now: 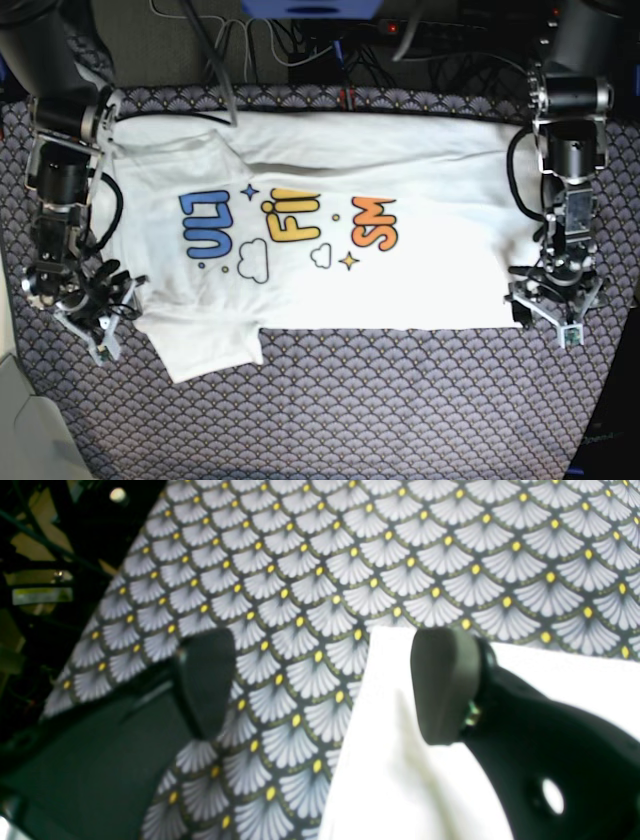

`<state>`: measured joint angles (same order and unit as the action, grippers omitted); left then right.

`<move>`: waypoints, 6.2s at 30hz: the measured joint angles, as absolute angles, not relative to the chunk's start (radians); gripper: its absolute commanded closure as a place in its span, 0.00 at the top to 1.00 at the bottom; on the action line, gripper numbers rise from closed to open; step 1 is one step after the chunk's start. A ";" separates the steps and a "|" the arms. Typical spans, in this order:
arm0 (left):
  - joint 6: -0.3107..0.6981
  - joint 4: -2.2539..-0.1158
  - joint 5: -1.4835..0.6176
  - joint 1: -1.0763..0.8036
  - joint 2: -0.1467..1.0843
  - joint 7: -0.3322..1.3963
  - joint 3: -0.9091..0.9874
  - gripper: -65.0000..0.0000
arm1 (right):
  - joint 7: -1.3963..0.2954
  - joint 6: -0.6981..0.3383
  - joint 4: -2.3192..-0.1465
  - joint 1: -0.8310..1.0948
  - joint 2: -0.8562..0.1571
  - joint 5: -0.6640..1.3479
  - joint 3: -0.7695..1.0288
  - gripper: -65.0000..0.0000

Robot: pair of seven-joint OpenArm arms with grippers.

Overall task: Fold the T-shirt properly
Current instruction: 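Release the edge and move both grippers to the shirt's hem corners, then pinch the hem corners of the shirt with both grippers, then lift the hem and fold it toward the collar with both grippers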

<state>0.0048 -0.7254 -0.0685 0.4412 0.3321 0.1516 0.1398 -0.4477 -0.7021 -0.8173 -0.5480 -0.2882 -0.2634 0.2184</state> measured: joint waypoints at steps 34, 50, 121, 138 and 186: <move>0.004 -0.727 -0.068 0.441 0.329 0.144 0.140 0.82 | -0.281 -0.583 -0.614 -0.597 -0.274 -0.258 0.154 0.50; 0.019 -0.665 -0.069 0.487 0.307 0.136 0.139 0.82 | -0.265 -0.582 -0.611 -0.598 -0.274 -0.258 0.154 0.00; 0.002 -0.330 -0.178 0.547 0.266 -0.216 0.025 0.01 | -0.262 -0.519 -0.617 -0.579 -0.272 -0.255 0.150 0.00; 0.003 -0.946 -0.319 0.273 0.304 0.133 0.108 0.01 | -0.320 -0.518 -1.150 -0.275 -0.265 -0.255 0.155 0.00; 0.012 -1.638 -0.324 -0.294 0.299 0.521 0.430 0.01 | -0.313 -0.708 -1.739 0.347 -0.210 -0.175 0.443 0.00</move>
